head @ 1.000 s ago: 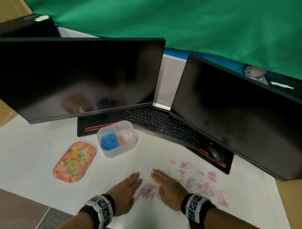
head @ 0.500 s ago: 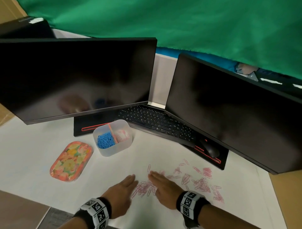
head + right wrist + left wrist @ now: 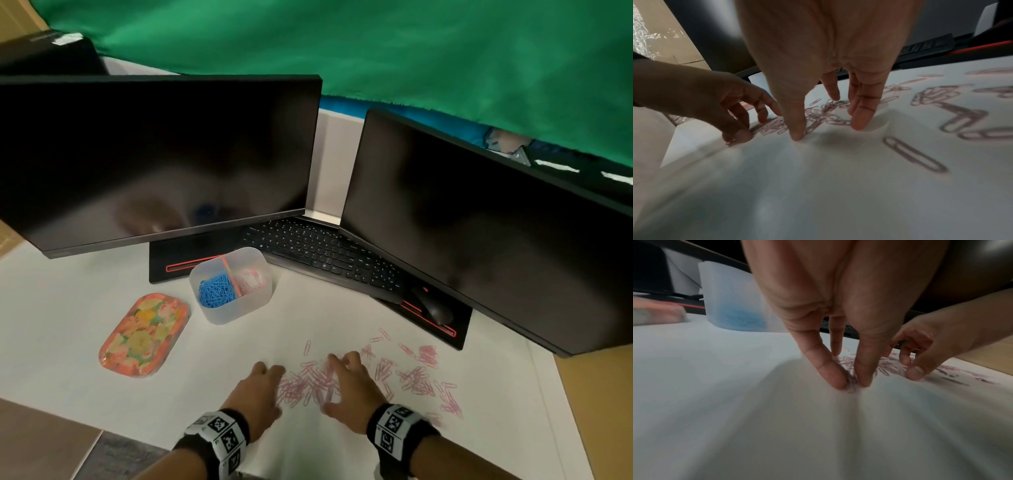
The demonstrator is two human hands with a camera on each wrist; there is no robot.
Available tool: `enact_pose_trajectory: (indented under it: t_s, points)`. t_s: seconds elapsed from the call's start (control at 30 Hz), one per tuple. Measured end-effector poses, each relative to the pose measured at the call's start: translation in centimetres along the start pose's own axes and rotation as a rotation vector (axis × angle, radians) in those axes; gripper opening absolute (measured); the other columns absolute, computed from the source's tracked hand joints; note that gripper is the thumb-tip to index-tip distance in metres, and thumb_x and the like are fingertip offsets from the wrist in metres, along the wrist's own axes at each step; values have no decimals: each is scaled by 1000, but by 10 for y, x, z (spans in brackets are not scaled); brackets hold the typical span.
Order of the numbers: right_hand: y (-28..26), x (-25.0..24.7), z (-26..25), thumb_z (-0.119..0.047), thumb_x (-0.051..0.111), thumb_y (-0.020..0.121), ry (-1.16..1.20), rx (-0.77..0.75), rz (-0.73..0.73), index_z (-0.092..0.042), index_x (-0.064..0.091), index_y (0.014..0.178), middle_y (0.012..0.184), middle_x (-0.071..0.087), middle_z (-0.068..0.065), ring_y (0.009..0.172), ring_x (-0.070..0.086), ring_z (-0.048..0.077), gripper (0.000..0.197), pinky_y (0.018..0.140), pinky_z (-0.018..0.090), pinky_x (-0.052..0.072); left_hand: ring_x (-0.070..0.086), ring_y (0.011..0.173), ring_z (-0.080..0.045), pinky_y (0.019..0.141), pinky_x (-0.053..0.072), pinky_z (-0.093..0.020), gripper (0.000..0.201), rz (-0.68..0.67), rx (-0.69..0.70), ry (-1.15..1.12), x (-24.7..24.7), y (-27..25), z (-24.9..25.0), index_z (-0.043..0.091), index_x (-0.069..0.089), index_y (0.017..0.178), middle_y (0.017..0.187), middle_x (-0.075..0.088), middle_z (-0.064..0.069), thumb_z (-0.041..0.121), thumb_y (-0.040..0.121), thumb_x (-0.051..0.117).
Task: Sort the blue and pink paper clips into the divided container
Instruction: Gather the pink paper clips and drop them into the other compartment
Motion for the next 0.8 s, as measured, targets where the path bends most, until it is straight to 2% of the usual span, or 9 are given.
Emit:
enact_pose_trajectory:
  t_s: [0.07,0.13,0.2,0.27,0.37,0.47,0.6,0.8]
  points:
    - [8,4,-8,-33,72,78,57,4,-17,-28,31,138,127,27,-2,117,44,20,72,99,30,46,61,99,-21,84,50,-24,59,32,5,-20,-3,7,8,26,38,139,124,41,-1,22,86,61]
    - [15,7,-14,-28,71,81,85,10,-40,-25,33,141,127,30,-2,115,49,20,71,100,31,46,62,99,-22,87,50,-25,57,28,24,-30,-1,13,19,25,43,136,121,42,-1,27,83,65]
    - [19,8,-21,-25,68,83,95,-6,-43,-23,43,134,121,36,-2,105,55,21,57,94,32,50,63,94,-22,86,51,-26,58,10,45,-2,2,18,31,26,46,130,117,42,0,33,78,70]
    - [21,3,-28,-25,61,87,73,-24,-20,-23,52,124,114,43,-1,97,58,21,37,87,31,52,63,92,-24,83,51,-27,53,12,49,51,3,23,37,25,48,127,117,42,-1,32,79,68]
    - [23,-2,-33,-23,51,91,36,-33,16,-19,60,109,106,51,2,93,57,22,20,82,31,51,64,87,-25,76,50,-27,30,83,43,69,-3,30,38,21,56,118,110,49,-3,27,88,58]
    - [25,-3,-35,-18,49,91,-14,-41,27,-13,63,100,102,56,6,93,57,23,18,83,33,51,62,87,-23,75,48,-26,14,107,61,104,-8,36,39,18,62,102,100,52,-2,19,90,55]
    - [30,-5,-33,-11,51,89,-37,-16,21,-9,63,93,102,59,10,92,59,25,13,79,31,50,60,83,-21,72,46,-24,14,124,52,80,-14,40,35,17,63,88,88,53,1,9,86,53]
    - [36,-10,-23,-9,57,84,44,27,-21,-5,67,90,96,67,11,83,64,24,12,72,30,55,62,82,-18,68,44,-22,15,139,14,-50,-25,41,23,19,69,87,88,67,0,11,82,58]
Point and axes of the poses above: each hand's wrist, its own y-axis towards the middle knuckle, its own x-axis out of the palm, z = x × y, the point moved 10 cm from there along y, towards the middle knuckle
